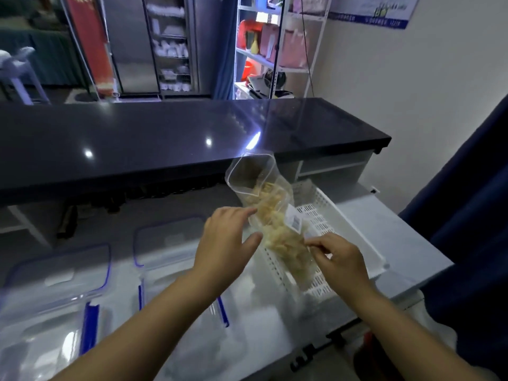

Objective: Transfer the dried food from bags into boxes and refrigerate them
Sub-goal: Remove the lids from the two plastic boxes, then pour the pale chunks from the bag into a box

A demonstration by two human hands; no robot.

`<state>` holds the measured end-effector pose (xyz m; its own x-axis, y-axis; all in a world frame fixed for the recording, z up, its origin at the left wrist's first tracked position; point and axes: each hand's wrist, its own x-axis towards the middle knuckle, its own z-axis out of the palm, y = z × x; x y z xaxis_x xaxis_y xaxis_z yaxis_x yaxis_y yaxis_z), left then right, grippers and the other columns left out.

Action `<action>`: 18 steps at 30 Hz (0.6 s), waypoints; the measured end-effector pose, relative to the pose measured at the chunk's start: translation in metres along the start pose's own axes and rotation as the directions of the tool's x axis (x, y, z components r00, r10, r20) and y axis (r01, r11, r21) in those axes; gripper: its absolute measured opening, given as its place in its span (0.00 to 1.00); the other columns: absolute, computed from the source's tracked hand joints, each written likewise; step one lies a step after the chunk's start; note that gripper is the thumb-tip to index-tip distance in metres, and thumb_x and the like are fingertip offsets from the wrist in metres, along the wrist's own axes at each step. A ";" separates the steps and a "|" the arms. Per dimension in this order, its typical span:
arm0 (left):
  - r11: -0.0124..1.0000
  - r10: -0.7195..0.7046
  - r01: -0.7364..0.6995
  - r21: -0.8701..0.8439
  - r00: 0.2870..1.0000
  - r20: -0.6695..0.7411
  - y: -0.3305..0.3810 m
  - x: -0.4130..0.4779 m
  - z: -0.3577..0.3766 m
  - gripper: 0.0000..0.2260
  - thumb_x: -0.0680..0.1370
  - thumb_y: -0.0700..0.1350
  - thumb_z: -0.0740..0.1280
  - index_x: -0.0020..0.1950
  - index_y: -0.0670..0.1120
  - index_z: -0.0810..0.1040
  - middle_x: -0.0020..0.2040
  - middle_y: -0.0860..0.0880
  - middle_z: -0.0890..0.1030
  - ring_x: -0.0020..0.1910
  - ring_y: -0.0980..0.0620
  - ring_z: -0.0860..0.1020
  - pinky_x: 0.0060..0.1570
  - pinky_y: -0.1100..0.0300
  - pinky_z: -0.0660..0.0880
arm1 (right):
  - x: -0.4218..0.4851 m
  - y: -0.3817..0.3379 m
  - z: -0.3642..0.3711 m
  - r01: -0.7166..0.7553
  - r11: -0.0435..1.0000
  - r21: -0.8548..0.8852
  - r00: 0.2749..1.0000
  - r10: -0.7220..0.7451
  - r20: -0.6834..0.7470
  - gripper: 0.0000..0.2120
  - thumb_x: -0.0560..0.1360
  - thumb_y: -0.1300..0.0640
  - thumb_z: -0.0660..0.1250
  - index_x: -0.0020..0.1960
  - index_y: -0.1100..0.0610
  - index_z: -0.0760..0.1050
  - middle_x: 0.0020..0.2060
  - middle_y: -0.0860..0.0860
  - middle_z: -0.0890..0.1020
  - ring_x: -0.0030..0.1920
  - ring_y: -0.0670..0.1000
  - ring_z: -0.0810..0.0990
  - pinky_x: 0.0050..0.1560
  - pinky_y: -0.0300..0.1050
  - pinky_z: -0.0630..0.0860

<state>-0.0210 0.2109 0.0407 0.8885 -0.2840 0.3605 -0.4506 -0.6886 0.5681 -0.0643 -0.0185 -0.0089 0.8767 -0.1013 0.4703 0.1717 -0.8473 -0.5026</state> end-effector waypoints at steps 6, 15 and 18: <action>0.975 -0.040 0.043 0.216 0.999 -0.019 0.038 0.046 0.057 0.20 0.76 0.53 0.64 0.66 0.49 0.71 0.58 0.49 0.79 0.57 0.47 0.73 0.56 0.53 0.69 | 0.014 0.048 0.003 -0.060 0.998 0.033 0.994 0.056 0.090 0.05 0.71 0.64 0.72 0.43 0.56 0.84 0.36 0.45 0.79 0.38 0.48 0.78 0.37 0.41 0.75; 0.980 -0.119 0.141 0.143 0.981 -0.150 0.071 0.064 0.077 0.09 0.77 0.50 0.64 0.41 0.47 0.79 0.37 0.51 0.79 0.38 0.51 0.76 0.34 0.58 0.67 | 0.015 0.080 0.000 -0.209 0.976 0.062 0.949 0.187 0.254 0.04 0.74 0.60 0.68 0.47 0.56 0.82 0.42 0.47 0.78 0.41 0.48 0.77 0.43 0.42 0.74; 0.993 -0.069 0.085 0.085 0.982 -0.179 0.089 0.066 0.069 0.09 0.77 0.50 0.65 0.41 0.48 0.81 0.37 0.53 0.81 0.37 0.54 0.75 0.35 0.60 0.69 | 0.013 0.084 -0.006 -0.240 0.969 0.063 0.938 0.215 0.271 0.04 0.75 0.58 0.67 0.48 0.55 0.81 0.43 0.46 0.78 0.39 0.44 0.76 0.43 0.40 0.73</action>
<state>0.0030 0.0847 0.0641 0.8875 -0.1122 0.4469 -0.3644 -0.7646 0.5316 -0.0411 -0.0939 -0.0406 0.9814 -0.1353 0.1365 -0.0156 -0.7637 -0.6453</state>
